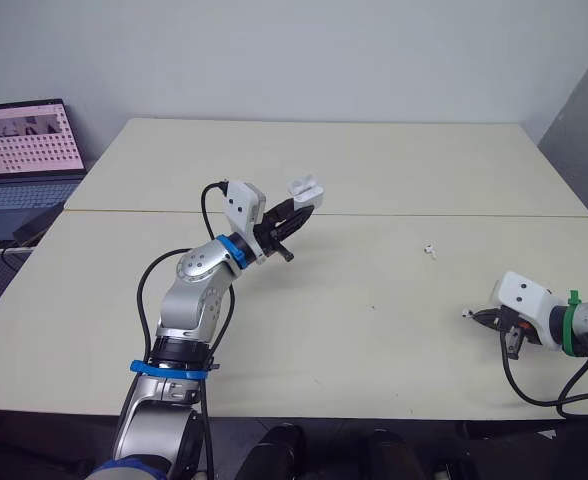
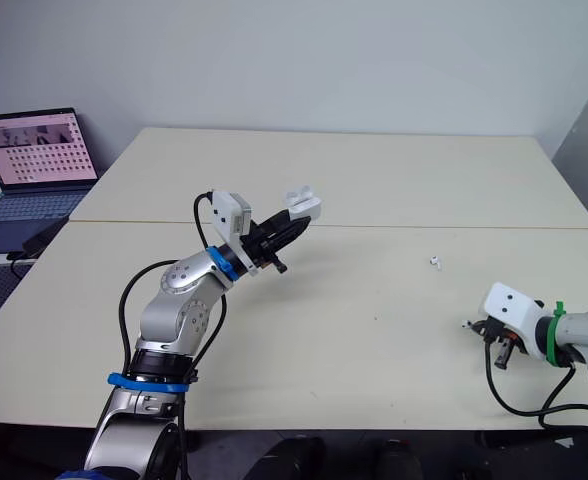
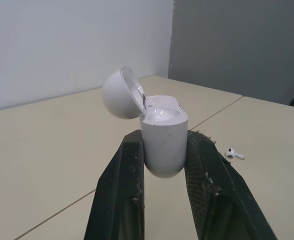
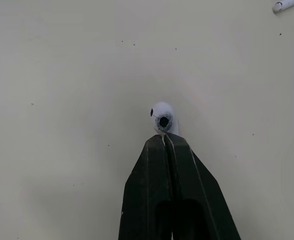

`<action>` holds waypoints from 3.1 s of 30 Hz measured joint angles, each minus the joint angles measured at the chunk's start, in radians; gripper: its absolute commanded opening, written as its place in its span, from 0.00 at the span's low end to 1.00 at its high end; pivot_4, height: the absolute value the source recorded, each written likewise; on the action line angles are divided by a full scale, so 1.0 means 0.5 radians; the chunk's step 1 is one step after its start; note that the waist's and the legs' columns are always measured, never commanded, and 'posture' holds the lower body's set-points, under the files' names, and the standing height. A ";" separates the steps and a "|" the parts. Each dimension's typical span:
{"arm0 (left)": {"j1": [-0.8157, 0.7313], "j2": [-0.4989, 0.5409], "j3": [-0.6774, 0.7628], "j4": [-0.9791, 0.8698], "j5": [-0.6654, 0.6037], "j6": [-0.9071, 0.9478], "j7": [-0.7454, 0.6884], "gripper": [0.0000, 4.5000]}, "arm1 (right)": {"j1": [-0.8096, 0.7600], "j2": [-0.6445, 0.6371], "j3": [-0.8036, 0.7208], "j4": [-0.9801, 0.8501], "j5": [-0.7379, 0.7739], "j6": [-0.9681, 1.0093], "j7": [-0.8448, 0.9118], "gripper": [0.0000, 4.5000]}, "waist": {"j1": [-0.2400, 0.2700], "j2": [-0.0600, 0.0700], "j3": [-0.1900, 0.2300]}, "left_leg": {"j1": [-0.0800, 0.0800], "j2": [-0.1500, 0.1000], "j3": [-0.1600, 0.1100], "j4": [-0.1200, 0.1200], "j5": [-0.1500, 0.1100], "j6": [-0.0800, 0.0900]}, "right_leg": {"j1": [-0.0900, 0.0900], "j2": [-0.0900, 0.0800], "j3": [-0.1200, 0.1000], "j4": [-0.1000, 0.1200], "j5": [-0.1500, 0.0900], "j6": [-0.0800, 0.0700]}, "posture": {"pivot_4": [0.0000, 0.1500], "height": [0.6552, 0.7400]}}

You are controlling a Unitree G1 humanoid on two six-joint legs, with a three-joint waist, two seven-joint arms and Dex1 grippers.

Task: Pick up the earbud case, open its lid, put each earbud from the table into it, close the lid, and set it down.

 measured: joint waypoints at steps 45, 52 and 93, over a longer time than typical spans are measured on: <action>0.001 0.000 0.000 0.000 0.016 -0.002 -0.001 0.16 | -0.106 0.027 0.021 -0.033 0.065 0.123 -0.027 0.00 | -0.002 0.000 0.000 | 0.000 0.000 0.000 0.001 0.000 0.000 | 0.000 0.000 0.000 0.000 0.000 0.000 | 1.00 1.00; 0.001 0.000 0.000 0.000 0.017 -0.002 0.000 0.16 | -0.117 0.026 0.021 -0.002 0.062 0.109 -0.029 0.00 | -0.002 0.000 0.000 | 0.000 0.000 0.000 0.001 0.000 0.000 | 0.000 0.000 0.000 0.000 0.000 0.000 | 1.00 1.00; 0.012 0.004 -0.030 -0.011 0.019 -0.003 -0.014 0.16 | -0.938 -0.067 0.576 0.902 -0.279 -0.776 0.647 0.76 | -0.017 0.001 0.000 | 0.000 0.000 0.002 0.000 0.004 -0.007 | -0.001 0.000 0.001 0.001 0.000 0.000 | 1.00 1.00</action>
